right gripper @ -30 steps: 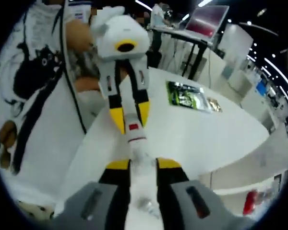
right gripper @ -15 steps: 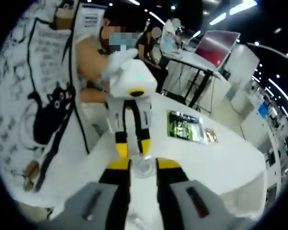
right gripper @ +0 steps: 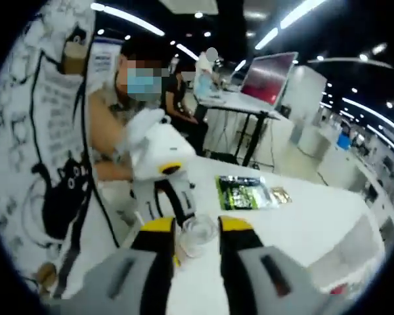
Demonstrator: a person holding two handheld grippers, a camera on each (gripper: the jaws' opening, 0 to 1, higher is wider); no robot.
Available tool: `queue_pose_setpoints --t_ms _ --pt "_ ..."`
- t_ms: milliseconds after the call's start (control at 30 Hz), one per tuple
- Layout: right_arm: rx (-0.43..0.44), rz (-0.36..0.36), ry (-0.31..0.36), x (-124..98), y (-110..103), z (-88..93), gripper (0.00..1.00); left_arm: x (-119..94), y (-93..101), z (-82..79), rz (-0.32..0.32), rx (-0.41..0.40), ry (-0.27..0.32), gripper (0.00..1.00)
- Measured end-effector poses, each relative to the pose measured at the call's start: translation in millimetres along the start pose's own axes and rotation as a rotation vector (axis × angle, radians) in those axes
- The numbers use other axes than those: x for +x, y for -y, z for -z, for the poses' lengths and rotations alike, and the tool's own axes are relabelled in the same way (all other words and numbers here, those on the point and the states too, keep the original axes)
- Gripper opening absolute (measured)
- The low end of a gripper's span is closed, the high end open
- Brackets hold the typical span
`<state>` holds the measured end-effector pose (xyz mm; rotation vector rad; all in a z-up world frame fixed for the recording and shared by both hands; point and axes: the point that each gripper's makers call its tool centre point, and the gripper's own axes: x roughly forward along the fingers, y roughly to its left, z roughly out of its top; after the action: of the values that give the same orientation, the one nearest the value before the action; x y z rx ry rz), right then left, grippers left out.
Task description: Arrange the skincare products in the storage area until every visible bottle or jar stands upright without overlapping.
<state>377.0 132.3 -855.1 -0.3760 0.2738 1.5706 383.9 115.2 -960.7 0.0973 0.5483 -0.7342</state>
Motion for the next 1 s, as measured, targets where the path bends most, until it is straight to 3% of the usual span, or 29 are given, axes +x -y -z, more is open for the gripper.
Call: queue_pose_setpoints --t_ms 33,133,167,300,400,533,633,767,933,1000 --pt "0.075 0.085 0.022 -5 9 4.5 0.27 1 -1.0 -0.1 -0.01 -0.004 0.007 0.16" --pt "0.202 0.238 0.079 -16 25 15.1 0.27 4 -3.2 -1.9 -0.045 -0.017 0.024 0.16" --pt "0.259 0.245 0.104 -13 23 18.1 0.27 5 -4.3 -2.3 -0.062 -0.047 0.031 0.16" --pt "0.264 0.287 0.081 0 22 29.0 0.26 10 -7.4 -5.7 -0.11 -0.043 0.041 0.16" --pt "0.289 0.322 0.068 7 25 38.6 0.24 14 -12.0 -8.9 -0.155 -0.084 0.057 0.16" --pt "0.255 0.355 0.037 14 28 48.6 0.22 16 -13.1 -10.3 -0.196 -0.085 0.056 0.16" --pt "0.261 0.372 0.008 16 32 59.2 0.19 17 -13.5 -10.9 -0.227 -0.074 0.052 0.17" --pt "0.255 0.361 0.031 15 35 56.3 0.18 18 -15.2 -11.7 -0.227 -0.089 0.055 0.18" --pt "0.22 0.274 0.023 13 35 56.0 0.17 15 -13.7 -10.2 -0.178 -0.094 0.054 0.2" --pt "0.214 0.24 0.02 12 36 56.4 0.17 14 -10.1 -12.4 -0.128 -0.105 0.07 0.23"
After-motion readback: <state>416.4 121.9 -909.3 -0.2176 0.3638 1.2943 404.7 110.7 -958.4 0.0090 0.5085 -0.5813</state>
